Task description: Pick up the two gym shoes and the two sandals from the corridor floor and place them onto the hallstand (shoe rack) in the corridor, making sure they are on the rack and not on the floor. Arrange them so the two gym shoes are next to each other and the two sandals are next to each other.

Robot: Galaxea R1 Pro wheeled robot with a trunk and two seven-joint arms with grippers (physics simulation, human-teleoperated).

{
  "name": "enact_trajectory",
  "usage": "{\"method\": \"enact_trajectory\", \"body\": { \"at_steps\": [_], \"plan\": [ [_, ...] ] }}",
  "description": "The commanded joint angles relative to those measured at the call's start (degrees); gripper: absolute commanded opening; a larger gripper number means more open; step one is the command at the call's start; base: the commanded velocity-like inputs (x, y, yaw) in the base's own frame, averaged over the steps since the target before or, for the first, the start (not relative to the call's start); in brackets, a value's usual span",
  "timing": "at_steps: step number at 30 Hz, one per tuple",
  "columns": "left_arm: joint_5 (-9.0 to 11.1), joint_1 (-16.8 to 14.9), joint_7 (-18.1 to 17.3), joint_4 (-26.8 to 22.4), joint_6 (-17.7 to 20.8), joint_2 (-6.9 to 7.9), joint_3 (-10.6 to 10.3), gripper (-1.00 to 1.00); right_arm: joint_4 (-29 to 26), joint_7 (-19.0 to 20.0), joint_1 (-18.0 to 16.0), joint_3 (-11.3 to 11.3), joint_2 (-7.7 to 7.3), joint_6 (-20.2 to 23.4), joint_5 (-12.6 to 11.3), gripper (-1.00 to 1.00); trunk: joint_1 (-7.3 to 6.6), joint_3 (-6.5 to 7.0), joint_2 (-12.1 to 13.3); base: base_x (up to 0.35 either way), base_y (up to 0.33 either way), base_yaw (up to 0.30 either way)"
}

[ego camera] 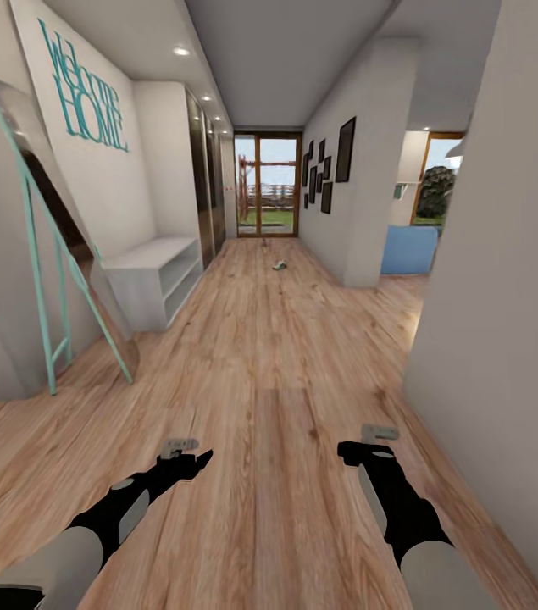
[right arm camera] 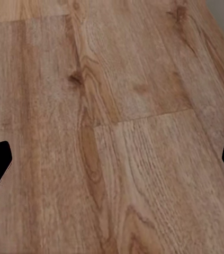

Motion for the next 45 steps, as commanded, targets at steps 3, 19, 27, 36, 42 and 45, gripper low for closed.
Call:
{"method": "enact_trajectory", "body": {
  "at_steps": [3, 19, 27, 36, 42, 45],
  "plan": [
    [0.48, -0.04, -0.09, 0.09, -0.21, 0.05, -0.37, 1.0, -0.08, 0.02, -0.02, -0.15, 0.06, 0.34, 0.3, 1.0, 0.02, 0.0, -0.02, 0.346, 0.0, -0.063],
    [0.48, -0.04, -0.09, 0.1, -0.21, 0.05, -0.37, 1.0, -0.08, 0.02, -0.02, -0.15, 0.06, 0.34, 0.3, 1.0, 0.02, 0.13, -0.02, 0.346, 0.0, -0.026],
    [0.48, -0.04, -0.09, 0.1, -0.21, 0.05, -0.37, 1.0, -0.08, 0.02, -0.02, -0.15, 0.06, 0.34, 0.3, 1.0, 0.02, 0.13, -0.02, 0.345, 0.0, 0.0],
    [0.48, -0.04, -0.09, 0.1, -0.21, 0.05, -0.32, 1.0, -0.08, 0.02, -0.02, -0.15, 0.06, 0.34, 0.26, 1.0, 0.02, 0.13, -0.02, 0.346, 0.0, 0.0],
    [0.48, -0.04, -0.09, 0.1, -0.21, 0.05, -0.35, 1.0, -0.08, 0.02, -0.02, -0.15, 0.06, 0.34, 0.29, 1.0, 0.02, 0.13, -0.02, 0.346, 0.0, 0.0],
    [0.48, -0.04, -0.09, 0.1, -0.21, 0.05, -0.36, 1.0, -0.08, 0.02, -0.02, -0.15, 0.06, 0.34, 0.28, 1.0, 0.02, 0.13, -0.02, 0.345, 0.0, 0.0]
  ]
}}
